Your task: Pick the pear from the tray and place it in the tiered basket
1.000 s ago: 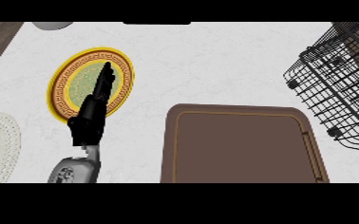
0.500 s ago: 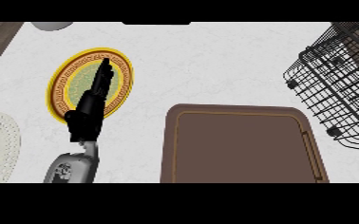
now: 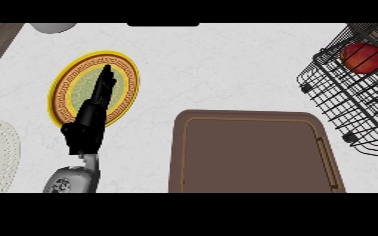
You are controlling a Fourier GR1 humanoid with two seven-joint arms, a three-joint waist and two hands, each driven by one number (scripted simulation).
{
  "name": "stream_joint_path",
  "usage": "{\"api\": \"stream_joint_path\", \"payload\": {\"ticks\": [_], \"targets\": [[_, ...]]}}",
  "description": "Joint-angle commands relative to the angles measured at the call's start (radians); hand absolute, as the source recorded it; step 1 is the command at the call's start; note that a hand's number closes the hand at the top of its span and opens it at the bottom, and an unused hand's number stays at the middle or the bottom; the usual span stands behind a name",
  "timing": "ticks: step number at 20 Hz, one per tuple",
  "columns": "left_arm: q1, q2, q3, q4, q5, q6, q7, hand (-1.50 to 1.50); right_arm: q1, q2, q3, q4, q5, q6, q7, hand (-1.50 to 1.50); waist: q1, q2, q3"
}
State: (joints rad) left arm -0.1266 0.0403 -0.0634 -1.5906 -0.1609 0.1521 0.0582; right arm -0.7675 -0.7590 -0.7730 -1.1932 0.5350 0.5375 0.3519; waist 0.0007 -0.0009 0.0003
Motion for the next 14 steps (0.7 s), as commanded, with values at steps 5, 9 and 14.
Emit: {"api": "stream_joint_path", "payload": {"ticks": [5, 9, 14], "targets": [[-0.017, -0.022, 0.001, 0.041, -0.02, 0.031, -0.008, 0.0, 0.083, -0.212, -0.277, 0.245, -0.123, 0.01, -0.049, -1.5, -0.018, 0.003, 0.002], [0.02, -0.02, -0.016, -0.034, -0.013, 0.018, 0.022, 0.0, 0.24, -0.332, -0.412, 0.405, -0.185, 0.109, -0.188, -1.5, -0.021, -0.001, 0.004], [-0.006, 0.0, 0.013, 0.023, -0.006, 0.012, -0.023, 0.0, 0.417, -0.44, -0.503, 0.595, -0.222, 0.214, -0.38, -1.5, -0.024, 0.003, 0.004]]}}
